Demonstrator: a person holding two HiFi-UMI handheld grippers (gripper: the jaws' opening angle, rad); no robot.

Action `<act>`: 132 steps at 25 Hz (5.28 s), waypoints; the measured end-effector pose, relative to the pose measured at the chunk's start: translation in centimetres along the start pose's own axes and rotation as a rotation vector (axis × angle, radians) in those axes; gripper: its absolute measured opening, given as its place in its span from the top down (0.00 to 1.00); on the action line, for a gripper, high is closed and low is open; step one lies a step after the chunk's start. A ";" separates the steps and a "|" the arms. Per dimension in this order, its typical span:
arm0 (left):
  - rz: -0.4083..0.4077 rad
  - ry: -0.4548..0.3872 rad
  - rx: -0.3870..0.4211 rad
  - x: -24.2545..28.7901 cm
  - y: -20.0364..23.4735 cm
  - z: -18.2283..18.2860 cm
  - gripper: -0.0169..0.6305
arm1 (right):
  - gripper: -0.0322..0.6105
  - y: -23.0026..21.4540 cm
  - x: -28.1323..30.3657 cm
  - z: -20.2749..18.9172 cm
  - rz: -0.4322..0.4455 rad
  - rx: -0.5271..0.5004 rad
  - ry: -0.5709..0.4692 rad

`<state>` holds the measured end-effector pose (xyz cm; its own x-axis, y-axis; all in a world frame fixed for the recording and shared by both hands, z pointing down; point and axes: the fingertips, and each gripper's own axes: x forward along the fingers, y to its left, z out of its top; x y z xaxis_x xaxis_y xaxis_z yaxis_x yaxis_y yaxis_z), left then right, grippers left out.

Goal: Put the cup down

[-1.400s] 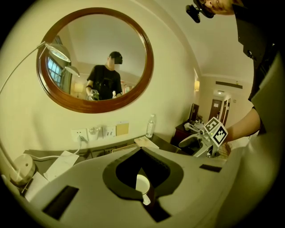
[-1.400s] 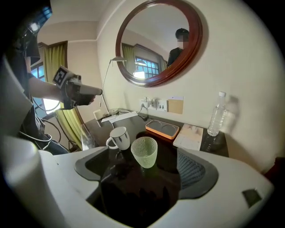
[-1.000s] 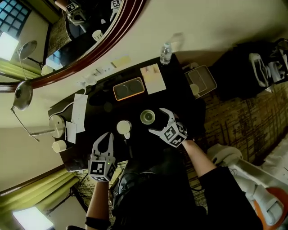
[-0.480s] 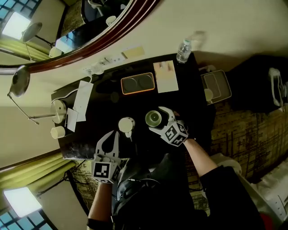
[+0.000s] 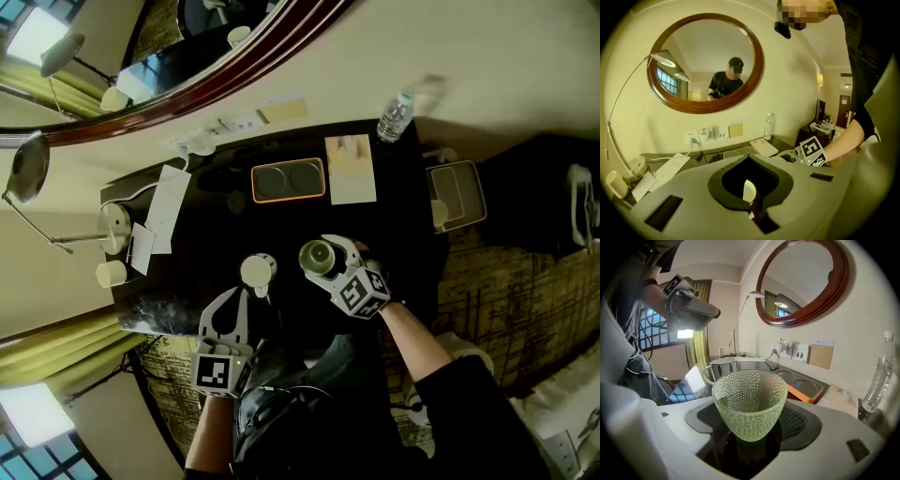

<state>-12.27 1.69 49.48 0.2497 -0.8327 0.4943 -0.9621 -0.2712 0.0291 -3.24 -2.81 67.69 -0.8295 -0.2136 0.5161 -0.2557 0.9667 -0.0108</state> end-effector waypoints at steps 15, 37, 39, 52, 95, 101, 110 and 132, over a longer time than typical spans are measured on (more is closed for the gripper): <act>0.010 0.002 -0.016 -0.8 0.5 -1.4 1.00 | 0.36 -10.5 0.7 6.6 -0.162 0.050 -0.049; 0.067 0.016 -0.054 -2.2 1.5 -3.4 1.00 | 0.35 -17.2 6.0 6.2 -0.223 0.126 0.010; 0.073 0.018 -0.057 -2.1 1.6 -3.4 1.00 | 0.35 -17.3 6.2 6.0 -0.224 0.139 0.009; 0.090 0.018 -0.068 -2.2 2.6 -3.5 1.00 | 0.26 -17.9 5.7 7.4 -0.286 0.137 -0.026; -0.222 -0.117 0.059 -2.7 9.5 2.6 1.00 | 0.95 -1.7 -13.2 14.3 -0.543 0.331 -0.073; -0.229 -0.136 0.086 -2.7 9.7 2.7 1.00 | 0.95 -0.3 -13.6 12.8 -0.556 0.379 -0.058; -0.275 -0.139 0.077 -2.9 8.2 2.7 1.00 | 0.95 0.0 -14.5 11.8 -0.551 0.399 -0.044; -0.434 0.337 0.183 1.7 1.5 -6.0 0.28 | 0.95 2.6 -14.3 9.1 -0.523 0.458 -0.025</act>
<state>-13.97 2.79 55.61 0.5396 -0.4350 0.7208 -0.7374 -0.6574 0.1553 3.46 1.50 52.48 -0.5501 -0.6437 0.5319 -0.8041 0.5803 -0.1293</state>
